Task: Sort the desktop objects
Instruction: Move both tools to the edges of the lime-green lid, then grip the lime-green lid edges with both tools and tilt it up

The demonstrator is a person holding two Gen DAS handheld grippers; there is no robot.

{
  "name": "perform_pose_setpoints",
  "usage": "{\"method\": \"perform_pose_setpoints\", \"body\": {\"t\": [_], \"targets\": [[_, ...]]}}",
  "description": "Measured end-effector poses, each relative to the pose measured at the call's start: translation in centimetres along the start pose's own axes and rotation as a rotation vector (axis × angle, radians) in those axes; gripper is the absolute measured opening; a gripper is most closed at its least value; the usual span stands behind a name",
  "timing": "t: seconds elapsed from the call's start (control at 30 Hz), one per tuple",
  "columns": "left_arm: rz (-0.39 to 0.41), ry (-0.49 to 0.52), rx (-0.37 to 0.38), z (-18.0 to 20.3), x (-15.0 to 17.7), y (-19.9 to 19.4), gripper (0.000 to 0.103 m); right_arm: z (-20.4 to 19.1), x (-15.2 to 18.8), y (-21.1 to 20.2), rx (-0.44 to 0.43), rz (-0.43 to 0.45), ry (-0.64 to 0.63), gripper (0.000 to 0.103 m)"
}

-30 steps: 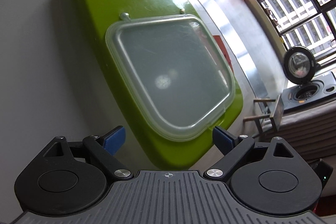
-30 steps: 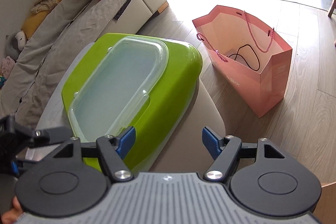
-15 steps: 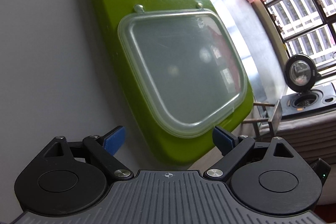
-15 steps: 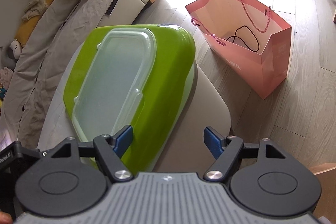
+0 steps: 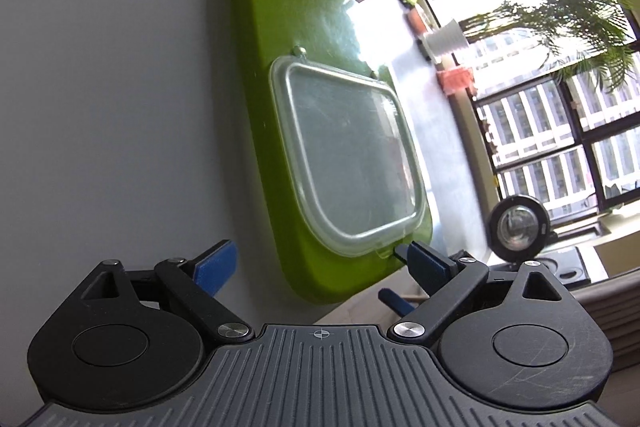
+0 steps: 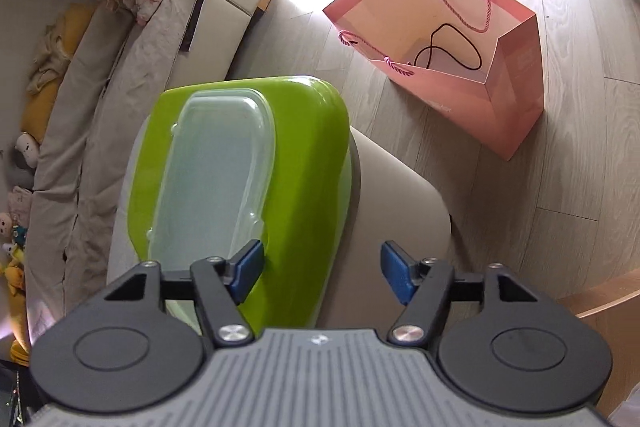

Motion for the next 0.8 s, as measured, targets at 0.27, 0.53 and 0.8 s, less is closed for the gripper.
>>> {"method": "perform_pose_setpoints", "body": {"t": [0.27,0.53,0.8], "targets": [[0.066,-0.003,0.037,-0.7,0.6,-0.4,0.097,-2.3,0.5,0.6,0.212,0.028,-0.035,0.084],[0.060,0.007,0.038,-0.5,1.0,-0.5,0.098,-3.6,1.0,0.0,0.299,0.103,-0.126,0.082],[0.033,-0.024,0.054,-0.8,1.4,-0.1,0.098,-0.5,3.3,-2.3,0.369,0.130,-0.182,0.077]]}}
Point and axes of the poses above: each gripper's, at about its wrist camera, not at the fingertips, and y roughly the way its jaws point, z to its right, x to its underside, the point moved 8 cm from there along y, roughly the way its jaws point, and after that the axes turned 10 degrees about x, right-handed, at the moved point
